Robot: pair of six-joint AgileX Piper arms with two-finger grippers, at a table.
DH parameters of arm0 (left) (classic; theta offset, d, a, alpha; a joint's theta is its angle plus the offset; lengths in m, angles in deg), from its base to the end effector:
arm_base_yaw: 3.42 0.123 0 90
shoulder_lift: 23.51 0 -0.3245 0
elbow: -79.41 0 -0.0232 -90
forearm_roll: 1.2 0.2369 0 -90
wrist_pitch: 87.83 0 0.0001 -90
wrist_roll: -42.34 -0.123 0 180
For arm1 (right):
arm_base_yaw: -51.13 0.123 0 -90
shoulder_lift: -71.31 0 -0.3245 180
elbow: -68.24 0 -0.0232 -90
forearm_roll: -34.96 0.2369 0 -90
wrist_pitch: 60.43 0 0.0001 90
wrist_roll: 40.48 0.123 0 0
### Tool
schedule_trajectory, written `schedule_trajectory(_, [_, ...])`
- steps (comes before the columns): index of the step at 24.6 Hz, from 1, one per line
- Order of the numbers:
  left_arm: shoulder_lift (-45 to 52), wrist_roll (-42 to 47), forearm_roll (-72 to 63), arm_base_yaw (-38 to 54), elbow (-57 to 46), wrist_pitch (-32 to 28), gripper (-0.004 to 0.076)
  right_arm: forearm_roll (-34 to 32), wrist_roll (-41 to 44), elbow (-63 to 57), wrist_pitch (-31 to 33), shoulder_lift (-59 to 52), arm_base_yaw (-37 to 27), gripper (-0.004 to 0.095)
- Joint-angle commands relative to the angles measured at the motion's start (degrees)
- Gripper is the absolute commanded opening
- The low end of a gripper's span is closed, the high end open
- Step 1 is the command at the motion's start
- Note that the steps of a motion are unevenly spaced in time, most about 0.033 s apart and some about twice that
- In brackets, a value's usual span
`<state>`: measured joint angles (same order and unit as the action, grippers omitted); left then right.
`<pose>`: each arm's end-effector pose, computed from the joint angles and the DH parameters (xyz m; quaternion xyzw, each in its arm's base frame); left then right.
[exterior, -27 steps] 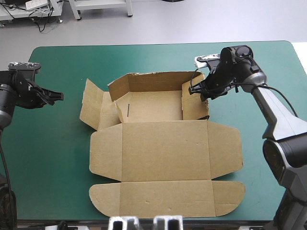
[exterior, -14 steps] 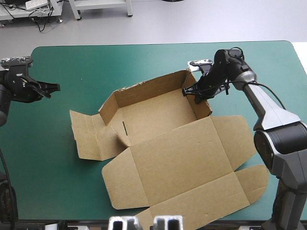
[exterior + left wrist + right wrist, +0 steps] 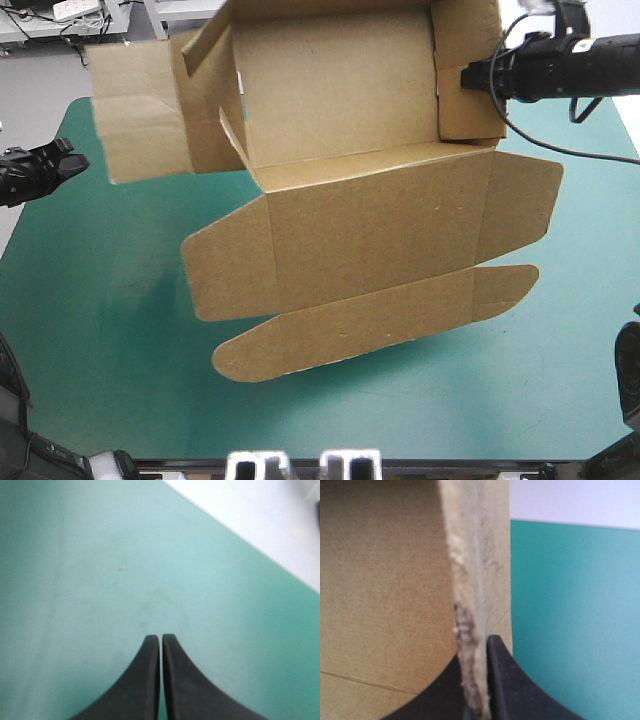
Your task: Fold the box
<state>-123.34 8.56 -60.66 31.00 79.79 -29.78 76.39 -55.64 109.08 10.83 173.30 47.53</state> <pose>0.3382 0.1227 0.3637 -0.1800 0.8507 -0.2892 0.4004 0.3446 0.0556 0.5176 -0.1172 0.8484 0.2861 0.4298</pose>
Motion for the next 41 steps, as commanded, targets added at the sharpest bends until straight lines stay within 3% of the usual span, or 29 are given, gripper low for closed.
schedule_trajectory(1, [-0.2, -7.4, -18.5, 0.4, 1.8, 6.6, 0.0006, 15.7, -2.9, 2.7, 0.7, -5.6, -4.0, -0.0023])
schedule_trajectory(2, [-1.8, -10.3, -26.4, 0.4, 1.8, 12.2, 0.0006, 18.6, -4.0, 2.7, 0.7, -7.1, -5.3, -0.0023])
schedule_trajectory(4, [-3.1, -11.5, -35.6, -0.2, 1.8, 16.5, 0.0006, 18.4, -4.7, 2.7, 0.7, -8.7, -5.6, -0.0023])
schedule_trajectory(12, [3.8, -12.4, -40.0, -12.0, 4.4, 16.5, 0.0006, 19.9, -5.8, 2.5, 0.7, -9.2, -5.4, -0.0023])
schedule_trajectory(17, [7.2, -11.1, -39.9, -17.9, 13.5, 16.2, 0.0006, 19.4, -6.6, 2.5, 0.7, -9.2, -5.4, -0.0023])
schedule_trajectory(24, [9.8, -5.7, -32.5, -18.6, 19.2, 16.2, 0.0006, 16.6, -6.6, 2.5, 0.3, -9.1, -5.4, -0.0023])
schedule_trajectory(34, [13.9, -2.7, -27.0, -18.6, 19.3, 16.2, 0.0006, 14.4, -6.3, 2.5, -2.2, -8.8, -5.4, -0.0023])
schedule_trajectory(41, [14.3, -2.6, -25.9, -23.8, 19.3, 15.8, -0.001, 13.3, -5.5, 2.5, -2.0, -6.9, -4.7, -0.0021])
